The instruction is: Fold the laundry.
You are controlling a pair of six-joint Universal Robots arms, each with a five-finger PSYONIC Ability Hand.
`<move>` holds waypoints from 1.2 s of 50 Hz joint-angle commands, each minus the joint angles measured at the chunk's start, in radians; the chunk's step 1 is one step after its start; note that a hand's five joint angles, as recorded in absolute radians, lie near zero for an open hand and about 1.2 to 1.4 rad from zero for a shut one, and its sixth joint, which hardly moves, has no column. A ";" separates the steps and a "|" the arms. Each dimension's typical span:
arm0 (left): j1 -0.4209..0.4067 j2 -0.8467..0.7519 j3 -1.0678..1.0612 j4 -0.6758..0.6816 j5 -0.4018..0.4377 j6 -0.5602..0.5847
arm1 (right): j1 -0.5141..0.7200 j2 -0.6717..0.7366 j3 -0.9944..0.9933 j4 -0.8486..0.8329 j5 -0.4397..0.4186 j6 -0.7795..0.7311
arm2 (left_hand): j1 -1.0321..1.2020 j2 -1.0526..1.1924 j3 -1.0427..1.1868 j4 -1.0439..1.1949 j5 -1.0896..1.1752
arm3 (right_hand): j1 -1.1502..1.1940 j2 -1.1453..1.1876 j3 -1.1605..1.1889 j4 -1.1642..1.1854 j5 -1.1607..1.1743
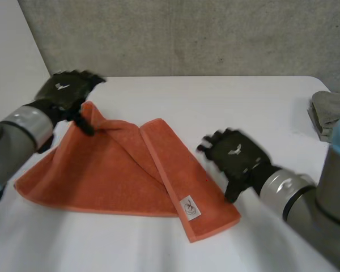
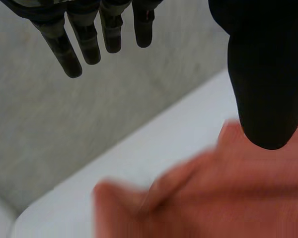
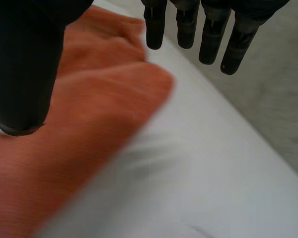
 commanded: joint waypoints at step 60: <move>0.137 0.027 -0.291 -0.066 0.012 0.137 | -0.286 0.395 -0.270 -0.210 0.271 0.221 | 0.092 0.079 0.074 0.081 0.064 | 1.189 1.172 1.179 1.157 1.150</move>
